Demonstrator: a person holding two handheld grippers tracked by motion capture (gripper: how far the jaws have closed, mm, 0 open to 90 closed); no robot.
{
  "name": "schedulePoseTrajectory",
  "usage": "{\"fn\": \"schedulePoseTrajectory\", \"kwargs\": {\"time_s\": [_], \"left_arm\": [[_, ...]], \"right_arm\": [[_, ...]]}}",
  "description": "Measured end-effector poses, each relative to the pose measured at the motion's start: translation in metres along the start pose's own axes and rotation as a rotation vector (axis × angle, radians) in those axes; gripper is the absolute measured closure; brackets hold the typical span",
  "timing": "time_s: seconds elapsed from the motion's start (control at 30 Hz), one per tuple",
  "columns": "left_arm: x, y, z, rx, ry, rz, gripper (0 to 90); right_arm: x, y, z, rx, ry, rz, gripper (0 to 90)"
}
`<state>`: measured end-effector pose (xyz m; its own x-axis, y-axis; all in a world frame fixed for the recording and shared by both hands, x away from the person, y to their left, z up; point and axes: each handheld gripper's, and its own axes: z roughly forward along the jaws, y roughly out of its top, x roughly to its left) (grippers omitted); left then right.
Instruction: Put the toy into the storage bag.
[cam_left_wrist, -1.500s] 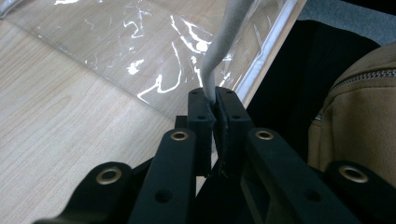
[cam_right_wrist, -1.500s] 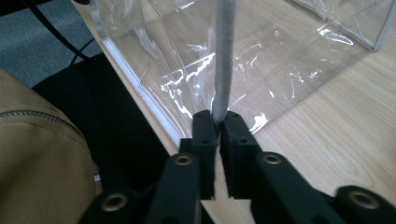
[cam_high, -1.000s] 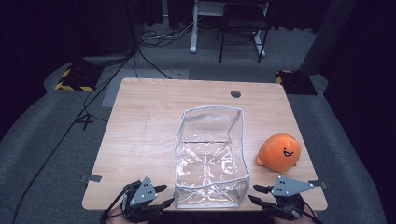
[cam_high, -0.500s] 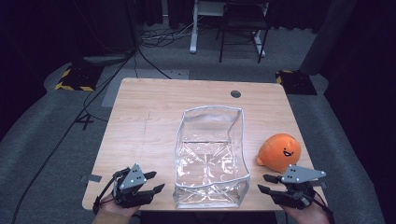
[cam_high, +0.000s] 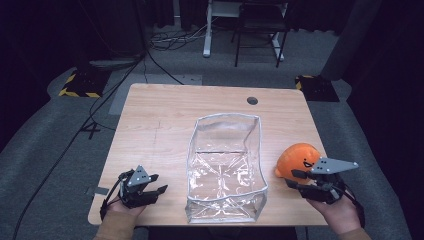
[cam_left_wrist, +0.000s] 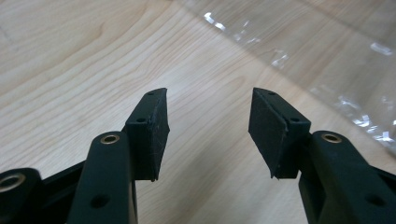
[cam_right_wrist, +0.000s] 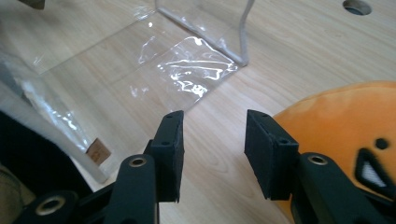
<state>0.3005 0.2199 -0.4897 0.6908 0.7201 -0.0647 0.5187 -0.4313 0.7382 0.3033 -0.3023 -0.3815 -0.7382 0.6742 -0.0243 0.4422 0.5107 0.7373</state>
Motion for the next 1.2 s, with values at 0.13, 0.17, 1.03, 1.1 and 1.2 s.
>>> {"fn": "schedulePoseTrajectory", "kwargs": {"time_s": [0.13,0.17,1.03,1.1,1.2], "left_arm": [[0.010,-0.007,0.005,0.029,0.024,-0.013,47.7],[0.010,-0.007,0.005,0.029,0.024,-0.013,47.7],[0.021,-0.023,0.012,0.021,0.060,0.002,44.1],[0.021,-0.023,0.012,0.021,0.061,0.002,44.0],[0.021,-0.023,0.012,0.021,0.060,0.002,43.8]], "right_arm": [[-0.013,0.006,-0.002,0.006,-0.017,0.014,57.6],[-0.017,0.007,-0.002,0.007,-0.020,0.021,57.7],[-0.099,0.016,-0.018,0.040,-0.185,0.174,53.9],[-0.101,0.016,-0.017,0.041,-0.184,0.182,53.5],[-0.108,0.018,-0.011,0.061,-0.181,0.194,51.8]]}}
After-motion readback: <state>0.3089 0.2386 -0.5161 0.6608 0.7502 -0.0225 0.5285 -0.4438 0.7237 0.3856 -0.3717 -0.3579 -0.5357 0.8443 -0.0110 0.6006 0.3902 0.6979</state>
